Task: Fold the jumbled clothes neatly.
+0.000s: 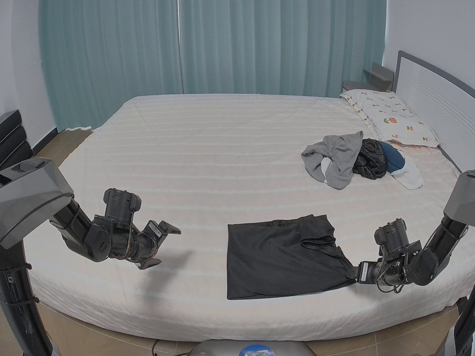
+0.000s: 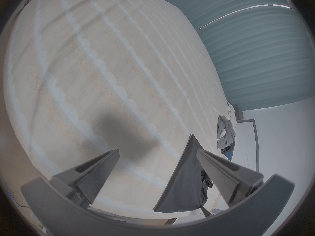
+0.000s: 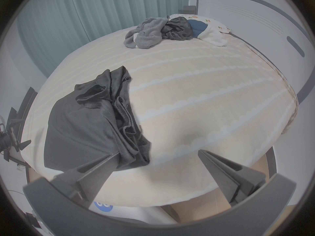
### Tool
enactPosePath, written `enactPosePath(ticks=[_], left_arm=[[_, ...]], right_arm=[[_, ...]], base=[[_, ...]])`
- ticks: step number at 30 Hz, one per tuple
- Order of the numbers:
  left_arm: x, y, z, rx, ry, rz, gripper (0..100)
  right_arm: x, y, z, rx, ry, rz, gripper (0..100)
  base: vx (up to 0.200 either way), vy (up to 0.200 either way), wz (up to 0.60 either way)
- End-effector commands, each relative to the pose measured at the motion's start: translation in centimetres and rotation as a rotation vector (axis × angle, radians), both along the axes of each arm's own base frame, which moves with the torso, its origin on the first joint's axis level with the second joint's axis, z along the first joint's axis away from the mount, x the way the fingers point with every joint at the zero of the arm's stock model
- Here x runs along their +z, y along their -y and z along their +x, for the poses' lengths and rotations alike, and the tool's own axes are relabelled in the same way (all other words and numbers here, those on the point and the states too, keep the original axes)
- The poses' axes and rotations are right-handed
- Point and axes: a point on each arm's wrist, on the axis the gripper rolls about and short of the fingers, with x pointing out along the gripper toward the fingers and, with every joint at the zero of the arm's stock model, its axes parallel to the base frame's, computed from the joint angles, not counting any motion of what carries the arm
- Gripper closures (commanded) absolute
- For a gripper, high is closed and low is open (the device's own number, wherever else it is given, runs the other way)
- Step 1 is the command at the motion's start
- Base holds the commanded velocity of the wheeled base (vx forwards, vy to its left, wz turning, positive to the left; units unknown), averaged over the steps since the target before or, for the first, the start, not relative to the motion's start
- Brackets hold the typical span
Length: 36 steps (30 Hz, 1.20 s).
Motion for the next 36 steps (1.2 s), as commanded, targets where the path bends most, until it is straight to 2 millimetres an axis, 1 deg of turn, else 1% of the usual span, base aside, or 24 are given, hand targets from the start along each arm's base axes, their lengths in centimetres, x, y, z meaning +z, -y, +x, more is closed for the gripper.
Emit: enactPosePath(ticks=[1,2,4,5,6,9,11,12,13,14,16,17,21,24,25,26,30,32,34,36], left_arm=[[-0.1,0.0,0.0,0.000,-0.002,0.001,0],[-0.1,0.0,0.0,0.001,-0.004,0.000,0],[-0.1,0.0,0.0,0.000,-0.003,-0.001,0],[-0.1,0.0,0.0,0.000,-0.003,-0.001,0],[-0.1,0.0,0.0,0.000,-0.003,-0.001,0],[-0.1,0.0,0.0,0.001,-0.003,0.000,0],[-0.1,0.0,0.0,0.002,-0.001,0.000,0],[-0.1,0.0,0.0,0.002,-0.001,0.000,0],[-0.1,0.0,0.0,0.003,-0.001,0.004,0],[-0.1,0.0,0.0,0.007,0.000,0.005,0],[-0.1,0.0,0.0,0.007,0.000,0.005,0],[-0.1,0.0,0.0,0.005,0.000,0.006,0],[-0.1,0.0,0.0,0.005,-0.001,0.006,0],[-0.1,0.0,0.0,0.004,-0.001,0.006,0],[-0.1,0.0,0.0,0.004,-0.001,0.006,0],[-0.1,0.0,0.0,0.004,-0.003,0.006,0],[-0.2,0.2,-0.1,-0.003,-0.002,0.011,0],[-0.2,0.2,-0.1,-0.004,-0.004,0.011,0],[-0.3,0.2,-0.1,0.001,-0.004,0.017,0],[-0.3,0.2,-0.1,0.000,-0.003,0.018,0]], right_arm=[[1.3,1.6,-0.5,-0.029,0.050,0.015,0],[1.4,1.6,-0.5,-0.028,0.056,0.020,0],[2.8,1.7,-0.3,-0.017,0.111,0.069,0],[3.0,1.8,-0.2,-0.014,0.120,0.076,0],[3.7,1.7,0.1,-0.003,0.148,0.101,0],[4.2,1.1,0.8,0.015,0.174,0.142,0],[4.5,0.2,1.3,0.021,0.186,0.197,0],[4.5,0.2,1.3,0.021,0.186,0.197,0],[4.9,-1.0,1.8,0.029,0.199,0.262,0],[5.2,-1.7,2.1,0.030,0.203,0.306,0],[5.4,-2.6,2.5,0.042,0.205,0.344,0],[5.2,-3.8,3.0,0.068,0.194,0.383,0],[4.0,-6.3,4.2,0.099,0.166,0.414,0],[3.0,-8.2,4.8,0.119,0.142,0.436,0],[2.9,-8.3,4.8,0.119,0.140,0.436,0],[2.2,-9.3,5.3,0.132,0.128,0.443,0],[1.1,-10.9,5.7,0.154,0.103,0.447,0],[1.0,-11.2,5.8,0.156,0.098,0.450,0],[0.6,-12.0,5.7,0.166,0.065,0.475,0],[0.5,-12.4,5.8,0.170,0.054,0.495,0]], base=[[0.000,0.000,0.00],[0.000,0.000,0.00],[0.000,0.000,0.00],[0.000,0.000,0.00],[0.000,0.000,0.00],[0.000,0.000,0.00],[0.000,0.000,0.00],[0.000,0.000,0.00],[0.000,0.000,0.00],[0.000,0.000,0.00],[0.000,0.000,0.00],[0.000,0.000,0.00],[0.200,0.000,0.00],[0.000,0.000,0.00],[0.000,0.000,0.00],[0.000,0.000,0.00],[0.000,0.000,0.00],[0.000,0.000,0.00],[0.000,0.000,0.00],[0.000,0.000,0.00]])
